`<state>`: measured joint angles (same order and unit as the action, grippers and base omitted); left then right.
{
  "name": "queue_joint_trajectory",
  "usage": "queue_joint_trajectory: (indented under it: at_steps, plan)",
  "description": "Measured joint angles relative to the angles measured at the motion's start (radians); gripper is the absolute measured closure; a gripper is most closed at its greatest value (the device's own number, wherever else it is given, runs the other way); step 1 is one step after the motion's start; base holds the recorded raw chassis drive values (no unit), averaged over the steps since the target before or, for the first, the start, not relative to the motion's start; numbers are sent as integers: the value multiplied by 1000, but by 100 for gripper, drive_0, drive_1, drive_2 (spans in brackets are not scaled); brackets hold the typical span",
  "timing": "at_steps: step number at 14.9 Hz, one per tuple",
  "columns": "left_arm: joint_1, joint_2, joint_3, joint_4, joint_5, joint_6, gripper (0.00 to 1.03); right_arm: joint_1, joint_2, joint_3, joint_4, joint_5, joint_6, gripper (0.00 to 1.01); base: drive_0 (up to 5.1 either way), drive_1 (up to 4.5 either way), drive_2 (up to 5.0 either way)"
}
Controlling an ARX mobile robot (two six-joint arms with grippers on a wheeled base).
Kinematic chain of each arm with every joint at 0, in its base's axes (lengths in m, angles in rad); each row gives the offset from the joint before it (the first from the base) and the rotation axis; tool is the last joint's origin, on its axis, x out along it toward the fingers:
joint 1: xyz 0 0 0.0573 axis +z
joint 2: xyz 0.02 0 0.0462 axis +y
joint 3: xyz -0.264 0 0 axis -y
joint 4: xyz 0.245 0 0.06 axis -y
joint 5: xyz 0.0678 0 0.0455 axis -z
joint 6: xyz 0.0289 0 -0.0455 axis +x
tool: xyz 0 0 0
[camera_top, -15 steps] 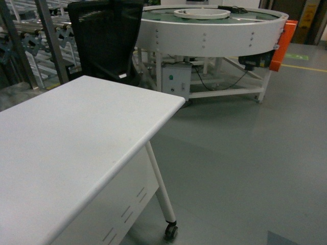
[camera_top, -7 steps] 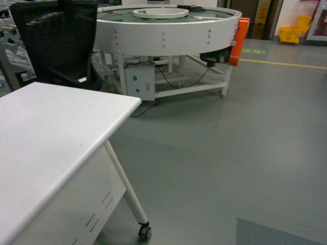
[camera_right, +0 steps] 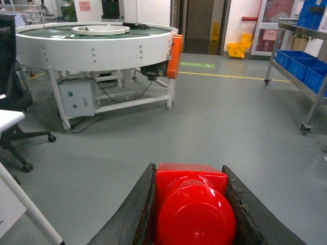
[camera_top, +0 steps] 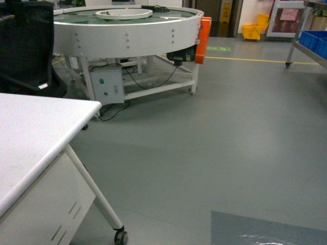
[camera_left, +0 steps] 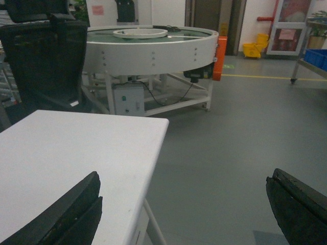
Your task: Pick red block from blue box to shelf
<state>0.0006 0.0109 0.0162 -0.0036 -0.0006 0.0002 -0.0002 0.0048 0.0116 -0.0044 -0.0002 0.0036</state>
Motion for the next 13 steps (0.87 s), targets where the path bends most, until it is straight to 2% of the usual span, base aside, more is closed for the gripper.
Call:
queue_joint_trajectory:
  at_steps: [13]
  plan:
    - [0,0,0,-1,1,0,5,0,0,0,0,1,0,73,-151,-151,-151]
